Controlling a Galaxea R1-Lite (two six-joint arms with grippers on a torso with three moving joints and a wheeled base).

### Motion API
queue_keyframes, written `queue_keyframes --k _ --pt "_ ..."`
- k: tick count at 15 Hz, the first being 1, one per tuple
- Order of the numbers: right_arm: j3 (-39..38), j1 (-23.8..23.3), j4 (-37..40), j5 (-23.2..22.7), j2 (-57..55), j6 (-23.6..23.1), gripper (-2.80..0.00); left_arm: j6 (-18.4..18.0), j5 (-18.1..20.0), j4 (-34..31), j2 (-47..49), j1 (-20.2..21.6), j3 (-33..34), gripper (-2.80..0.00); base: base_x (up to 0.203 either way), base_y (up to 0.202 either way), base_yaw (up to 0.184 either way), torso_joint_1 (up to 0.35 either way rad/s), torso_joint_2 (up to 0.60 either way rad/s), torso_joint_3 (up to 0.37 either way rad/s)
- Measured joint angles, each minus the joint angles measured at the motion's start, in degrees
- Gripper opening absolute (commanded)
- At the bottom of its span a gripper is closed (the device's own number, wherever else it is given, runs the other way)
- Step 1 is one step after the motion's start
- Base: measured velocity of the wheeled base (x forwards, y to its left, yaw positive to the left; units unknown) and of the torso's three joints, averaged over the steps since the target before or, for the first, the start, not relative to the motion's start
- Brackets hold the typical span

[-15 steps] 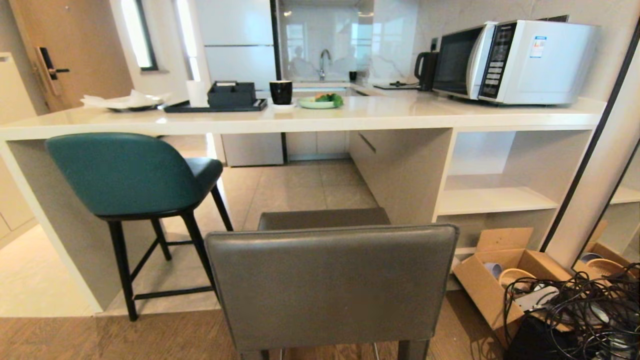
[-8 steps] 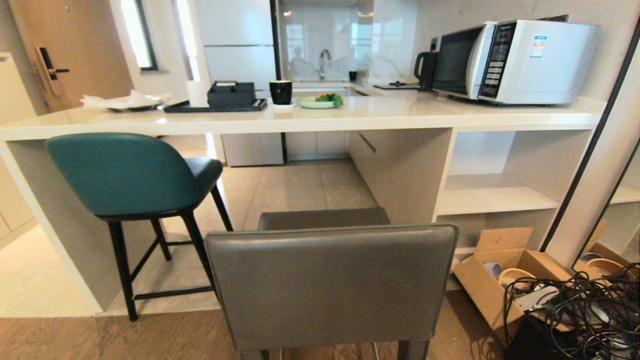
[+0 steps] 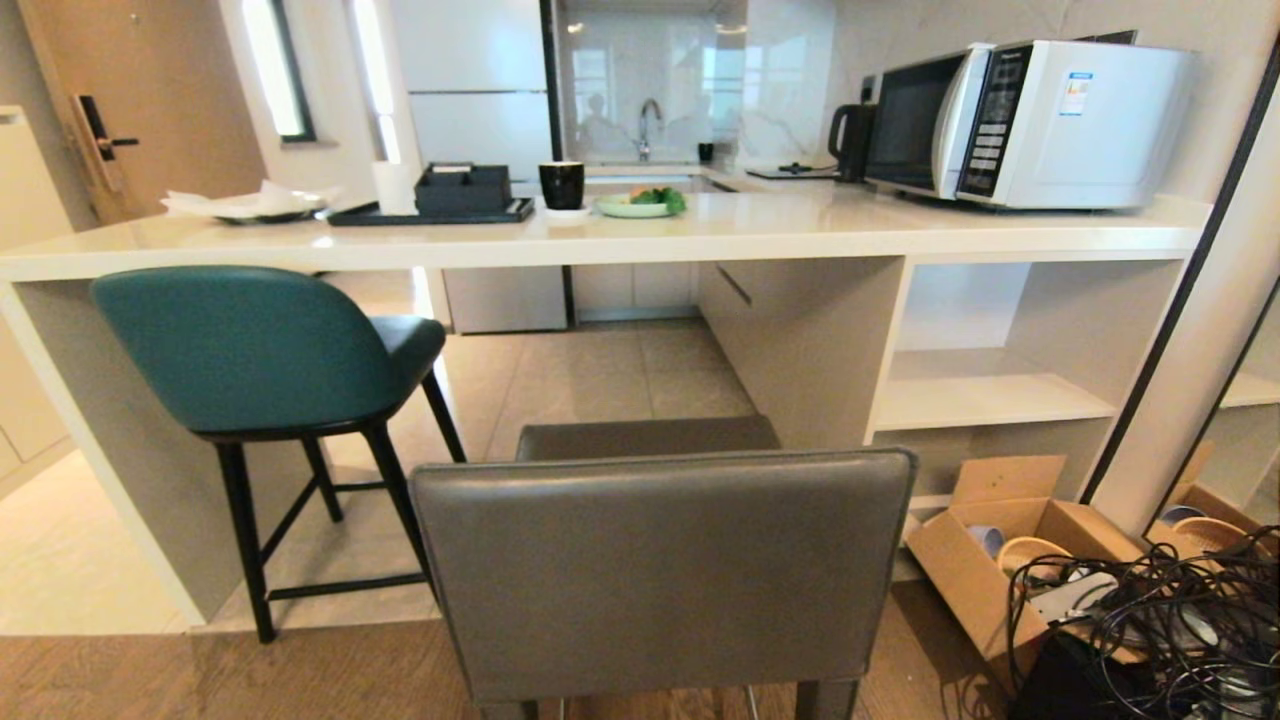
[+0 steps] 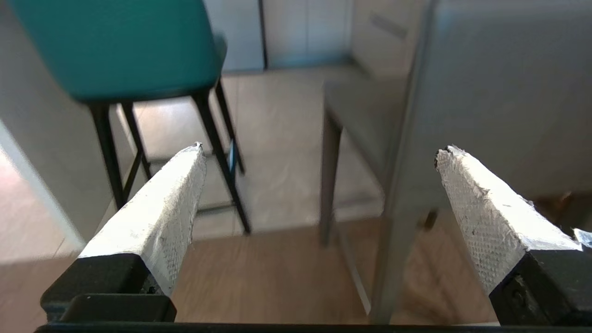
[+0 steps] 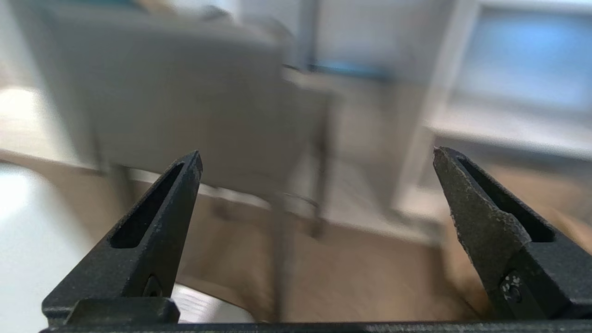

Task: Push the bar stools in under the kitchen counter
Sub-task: Pull the blue chair out from under the dining table

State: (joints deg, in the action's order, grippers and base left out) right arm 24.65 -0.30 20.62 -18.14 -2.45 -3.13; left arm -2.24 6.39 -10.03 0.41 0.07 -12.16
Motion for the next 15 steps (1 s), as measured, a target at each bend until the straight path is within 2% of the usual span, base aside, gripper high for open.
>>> queue_keyframes --k 3,5,7,15 --pt "-10.73 0.10 -8.75 9.40 1.88 -1.41 0.00 -0.37 -0.29 6.29 -0.41 0.00 5.83 0.00 0.000 0.000 0.000 0.000 0.00 0.000" --pt "-17.82 0.12 -15.27 13.22 2.35 -2.29 0.00 -0.80 -1.97 12.21 -0.46 0.00 10.11 0.00 0.000 0.000 0.000 0.000 0.00 0.000" --pt "-22.77 0.15 -20.47 15.72 2.45 -4.35 0.00 -0.71 -2.80 13.69 -0.49 0.00 11.61 0.00 0.000 0.000 0.000 0.000 0.00 0.000" --pt "-24.60 0.15 -20.07 16.63 2.50 -2.56 0.00 -1.33 -2.65 13.74 -0.51 0.09 12.16 0.00 0.000 0.000 0.000 0.000 0.00 0.000"
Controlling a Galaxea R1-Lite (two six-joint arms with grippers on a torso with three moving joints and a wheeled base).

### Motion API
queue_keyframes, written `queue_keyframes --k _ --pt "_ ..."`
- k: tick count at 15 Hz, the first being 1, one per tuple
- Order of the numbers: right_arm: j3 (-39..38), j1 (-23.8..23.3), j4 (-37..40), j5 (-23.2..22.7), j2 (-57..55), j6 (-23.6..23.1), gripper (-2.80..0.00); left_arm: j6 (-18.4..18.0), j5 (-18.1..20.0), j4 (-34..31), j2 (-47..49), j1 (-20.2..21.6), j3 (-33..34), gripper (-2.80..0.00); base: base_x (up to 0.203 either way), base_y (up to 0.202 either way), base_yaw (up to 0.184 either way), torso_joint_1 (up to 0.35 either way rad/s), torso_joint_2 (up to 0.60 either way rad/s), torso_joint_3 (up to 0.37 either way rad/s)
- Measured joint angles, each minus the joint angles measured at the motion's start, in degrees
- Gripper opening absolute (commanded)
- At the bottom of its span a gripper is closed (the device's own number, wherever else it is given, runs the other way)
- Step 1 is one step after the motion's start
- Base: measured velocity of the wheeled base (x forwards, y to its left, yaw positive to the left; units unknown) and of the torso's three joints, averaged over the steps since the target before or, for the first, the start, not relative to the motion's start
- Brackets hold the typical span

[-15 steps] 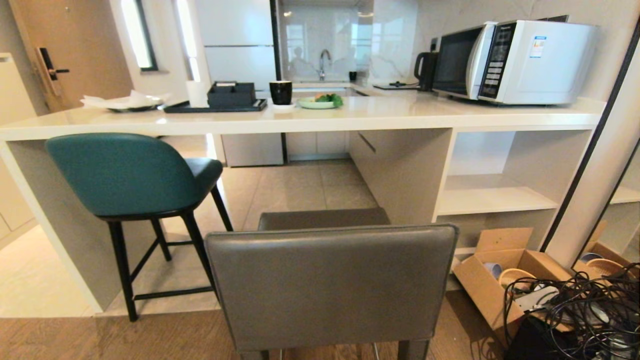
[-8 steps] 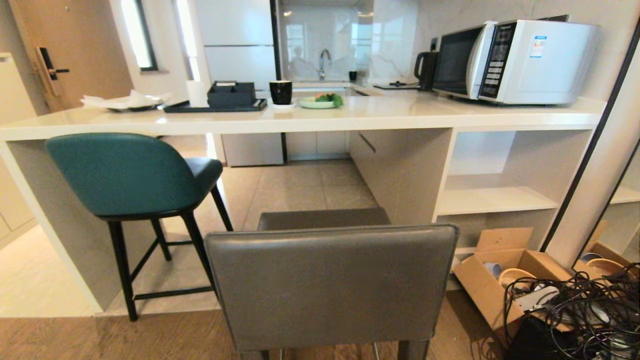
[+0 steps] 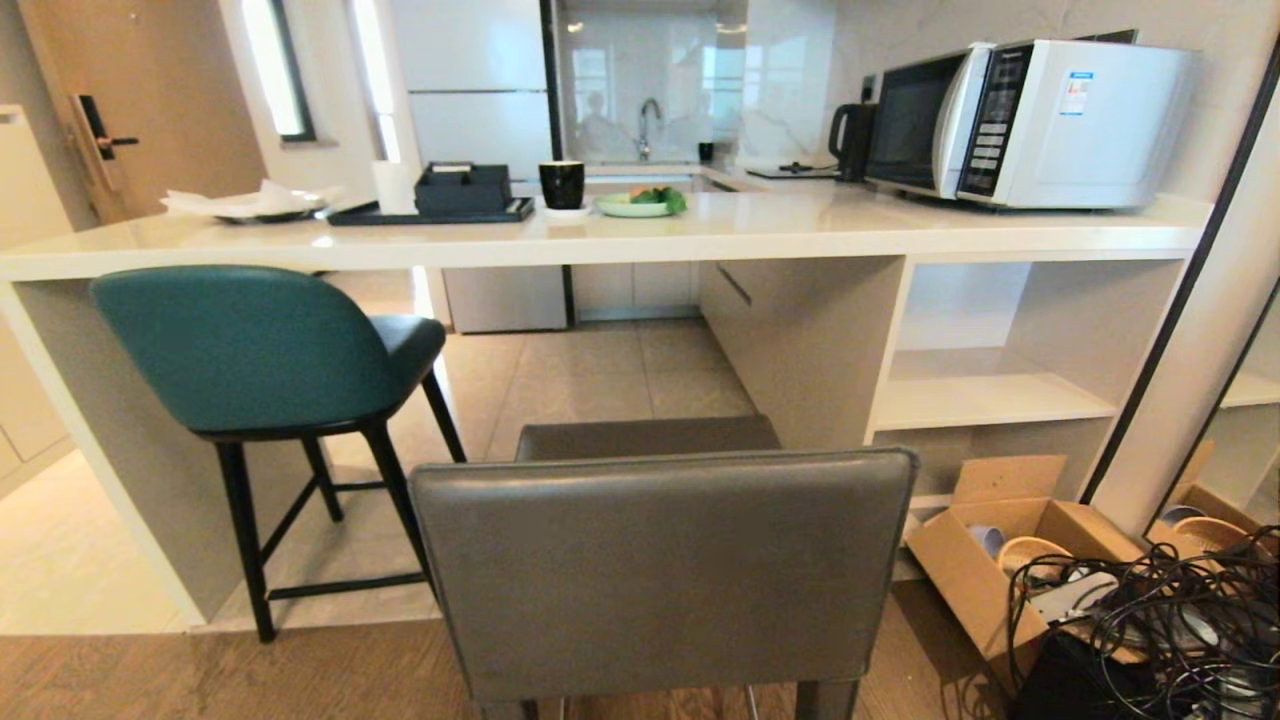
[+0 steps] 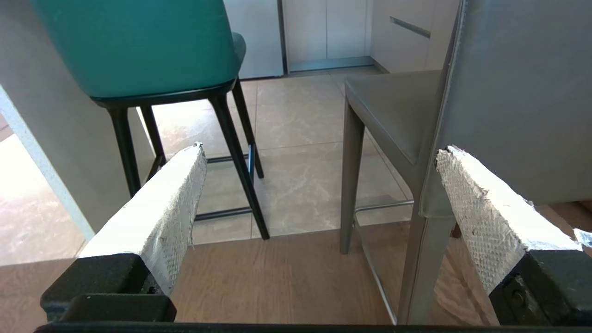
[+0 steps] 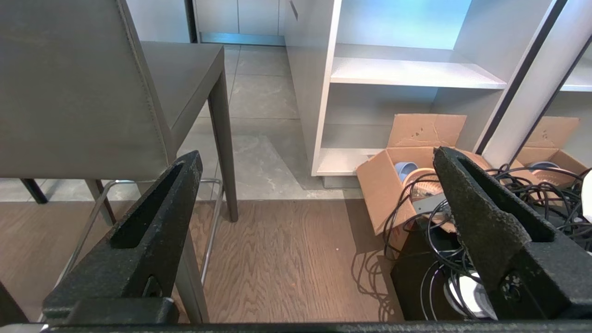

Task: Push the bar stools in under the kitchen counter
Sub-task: Pull the blue chair out from under the dining table

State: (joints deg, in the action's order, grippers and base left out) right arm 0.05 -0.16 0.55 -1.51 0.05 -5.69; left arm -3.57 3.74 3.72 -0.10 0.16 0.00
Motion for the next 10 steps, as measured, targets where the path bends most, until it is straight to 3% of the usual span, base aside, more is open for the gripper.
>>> queue_keyframes --k 3,6,7,10 --pt "-0.02 0.00 0.09 -0.24 0.00 -2.12 0.00 -1.70 -2.18 -0.26 0.00 -0.02 -0.05 0.00 0.000 0.000 0.000 0.000 0.00 0.000" --pt "-0.03 -0.02 0.11 0.00 0.00 -0.84 0.00 -1.05 -3.90 -0.63 0.02 -0.09 -0.07 0.00 0.000 0.000 0.000 0.000 0.00 0.000" --pt "-0.05 -0.02 0.13 0.11 0.00 -0.24 -2.80 -0.04 -3.96 -0.67 0.02 -0.09 -0.07 0.00 0.000 0.000 0.000 0.000 0.00 0.000" --pt "-0.05 0.00 0.11 0.84 0.00 1.94 -2.80 3.57 -4.07 -0.69 0.02 -0.11 -0.05 0.00 0.000 0.000 0.000 0.000 0.00 0.000"
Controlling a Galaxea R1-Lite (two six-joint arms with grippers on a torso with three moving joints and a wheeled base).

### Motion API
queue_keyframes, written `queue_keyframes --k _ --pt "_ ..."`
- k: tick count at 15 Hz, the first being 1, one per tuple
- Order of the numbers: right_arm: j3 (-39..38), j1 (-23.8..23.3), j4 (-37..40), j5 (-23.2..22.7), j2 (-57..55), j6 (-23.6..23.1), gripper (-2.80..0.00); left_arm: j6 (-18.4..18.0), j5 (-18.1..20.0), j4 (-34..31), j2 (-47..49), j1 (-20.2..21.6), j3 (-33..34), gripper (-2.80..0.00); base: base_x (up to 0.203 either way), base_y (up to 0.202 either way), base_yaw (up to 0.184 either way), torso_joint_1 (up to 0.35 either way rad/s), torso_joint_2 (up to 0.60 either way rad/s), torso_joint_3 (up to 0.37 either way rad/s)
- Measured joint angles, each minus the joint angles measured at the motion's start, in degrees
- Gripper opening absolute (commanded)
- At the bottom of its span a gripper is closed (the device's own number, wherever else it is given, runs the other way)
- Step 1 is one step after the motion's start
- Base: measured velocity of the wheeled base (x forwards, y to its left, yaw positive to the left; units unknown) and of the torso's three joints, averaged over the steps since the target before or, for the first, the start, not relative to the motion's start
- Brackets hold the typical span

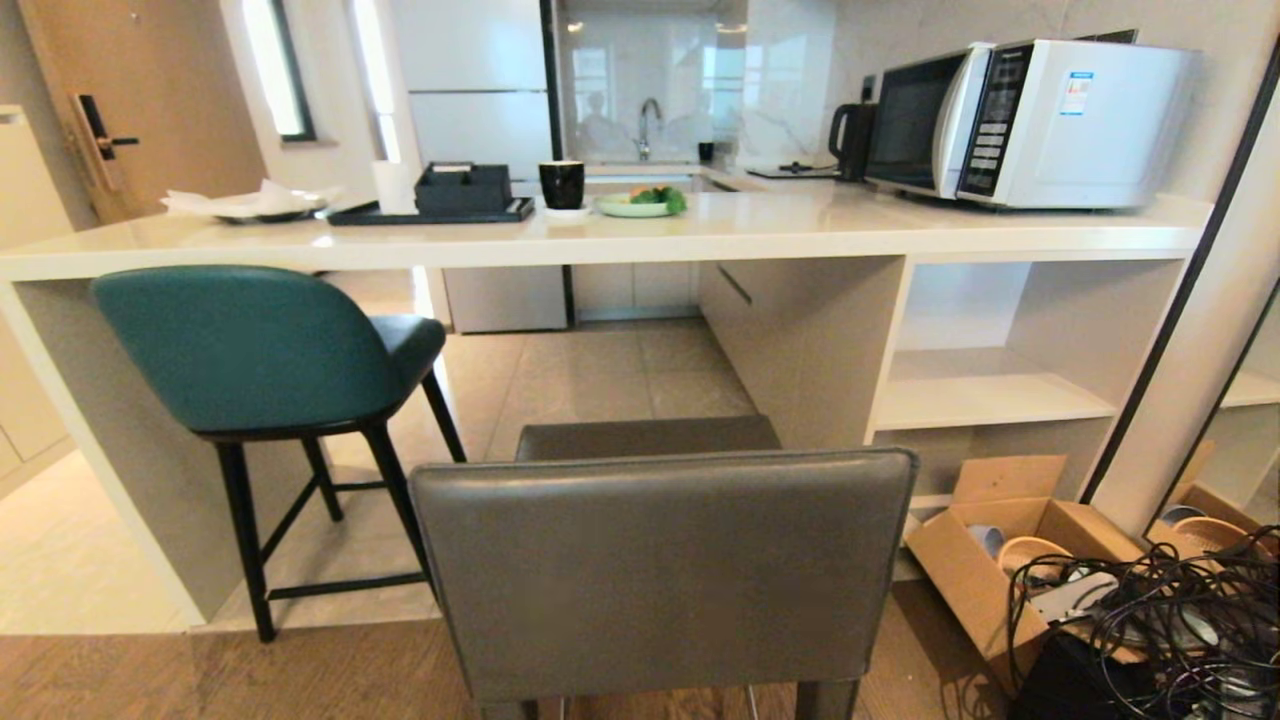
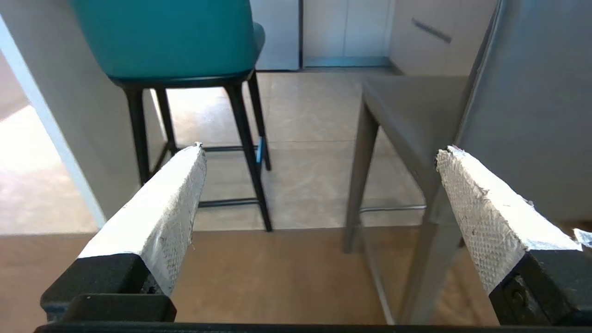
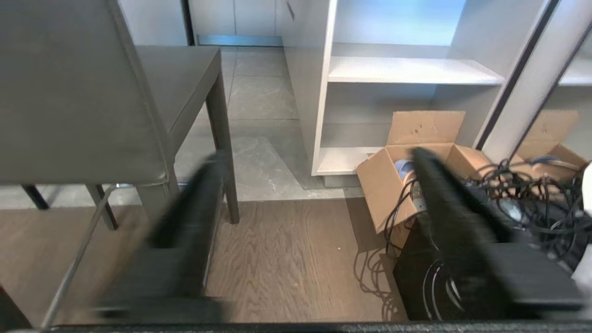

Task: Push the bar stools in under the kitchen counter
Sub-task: Pull the blue chair out from under the dining table

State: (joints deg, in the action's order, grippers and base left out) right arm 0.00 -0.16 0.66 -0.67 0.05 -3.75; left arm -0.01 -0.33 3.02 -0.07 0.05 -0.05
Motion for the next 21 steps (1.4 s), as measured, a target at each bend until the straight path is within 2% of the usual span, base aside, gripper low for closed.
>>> queue_keyframes --k 3,21 --pt "0.00 0.00 -0.04 0.15 0.00 0.60 -2.80 0.37 0.02 -1.84 0.00 0.00 0.01 0.00 0.000 0.000 0.000 0.000 0.00 0.000" --pt "0.00 -0.02 -0.26 0.35 0.00 2.46 -2.80 0.38 0.09 -2.10 0.00 0.02 -0.02 0.00 0.000 0.000 0.000 0.000 0.00 0.000"
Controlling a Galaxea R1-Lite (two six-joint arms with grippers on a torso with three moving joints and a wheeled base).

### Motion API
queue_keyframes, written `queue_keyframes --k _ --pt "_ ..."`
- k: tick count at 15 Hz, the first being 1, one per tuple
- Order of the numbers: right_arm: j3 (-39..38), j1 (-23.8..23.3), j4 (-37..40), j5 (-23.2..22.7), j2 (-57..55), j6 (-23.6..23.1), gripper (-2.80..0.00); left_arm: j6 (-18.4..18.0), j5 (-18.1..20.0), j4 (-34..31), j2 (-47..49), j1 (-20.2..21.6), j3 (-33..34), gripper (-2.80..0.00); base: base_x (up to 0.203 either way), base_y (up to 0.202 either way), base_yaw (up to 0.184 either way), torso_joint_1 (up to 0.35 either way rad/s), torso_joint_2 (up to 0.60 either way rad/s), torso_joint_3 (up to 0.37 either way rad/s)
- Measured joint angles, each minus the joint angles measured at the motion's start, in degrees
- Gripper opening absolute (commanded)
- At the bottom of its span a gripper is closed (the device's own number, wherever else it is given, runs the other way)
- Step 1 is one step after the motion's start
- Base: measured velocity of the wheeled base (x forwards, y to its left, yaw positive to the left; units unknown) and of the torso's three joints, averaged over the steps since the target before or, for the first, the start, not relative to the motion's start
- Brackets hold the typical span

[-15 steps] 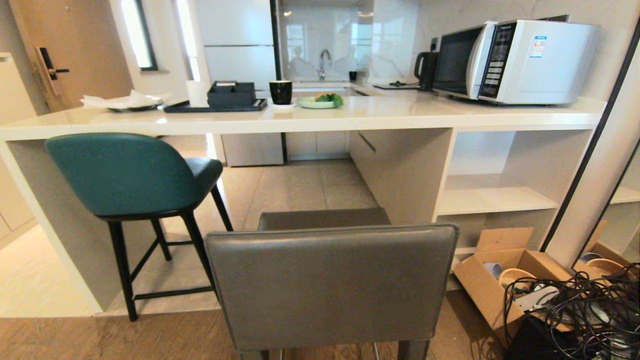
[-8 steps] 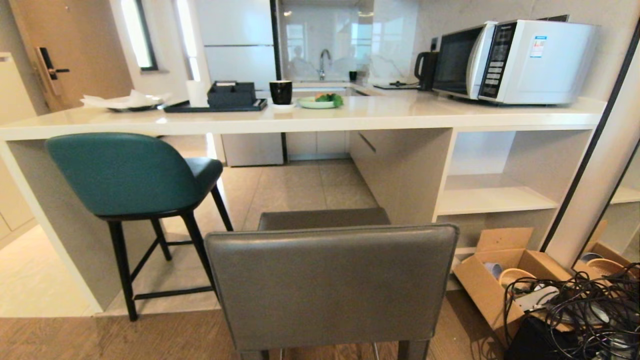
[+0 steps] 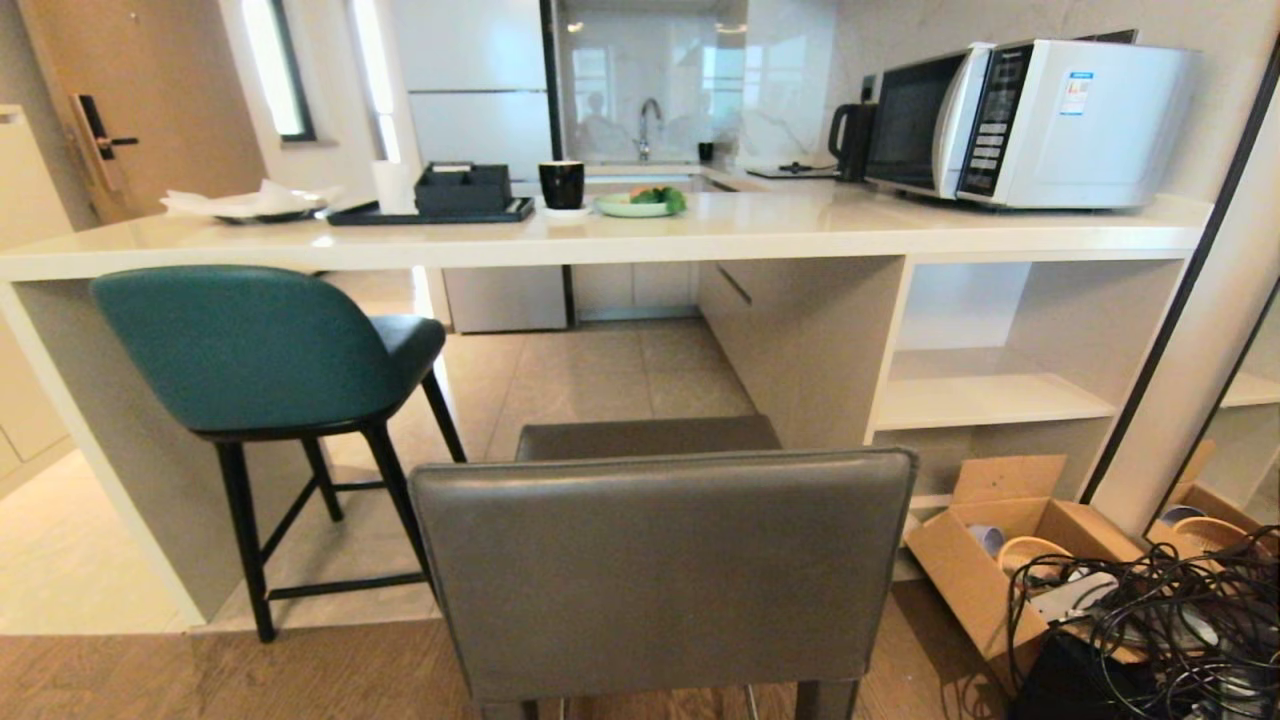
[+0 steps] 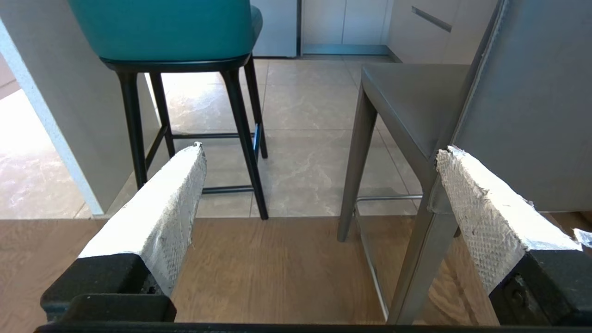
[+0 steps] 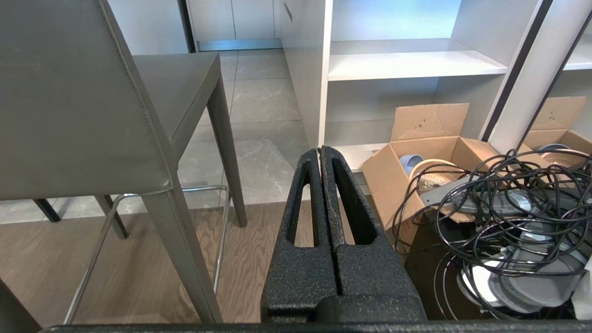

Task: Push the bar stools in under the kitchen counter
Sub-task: Pull the blue chair out from under the dining table

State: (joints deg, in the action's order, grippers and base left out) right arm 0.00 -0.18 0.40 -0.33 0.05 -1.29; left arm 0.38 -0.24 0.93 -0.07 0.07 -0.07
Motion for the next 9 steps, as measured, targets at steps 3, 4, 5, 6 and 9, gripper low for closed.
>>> queue_keyframes --k 3,4,5,6,9 --pt "0.00 0.00 -0.02 0.00 0.00 0.00 -2.80 -0.08 -0.05 -0.09 0.00 0.00 0.02 0.00 0.000 0.000 0.000 0.000 0.00 0.000" --pt "0.00 0.02 -0.02 0.00 0.00 0.02 -2.80 -0.11 -0.16 0.25 0.00 0.02 0.02 0.00 0.000 0.000 0.000 0.000 0.00 0.000" --pt "0.00 0.02 -0.03 0.00 0.00 0.02 -2.80 -0.20 -0.17 1.38 0.00 0.06 0.02 0.00 0.000 0.000 0.000 0.000 0.00 0.000" --pt "0.00 0.02 -0.05 0.02 0.00 0.02 -2.80 -0.39 -0.17 0.61 0.00 0.06 0.00 0.00 0.000 0.000 0.000 0.000 0.00 0.000" --pt "0.00 0.00 -0.05 0.02 0.00 0.00 -2.80 -2.18 -0.03 -1.24 0.00 0.06 0.00 0.00 0.000 0.000 0.000 0.000 0.00 0.000"
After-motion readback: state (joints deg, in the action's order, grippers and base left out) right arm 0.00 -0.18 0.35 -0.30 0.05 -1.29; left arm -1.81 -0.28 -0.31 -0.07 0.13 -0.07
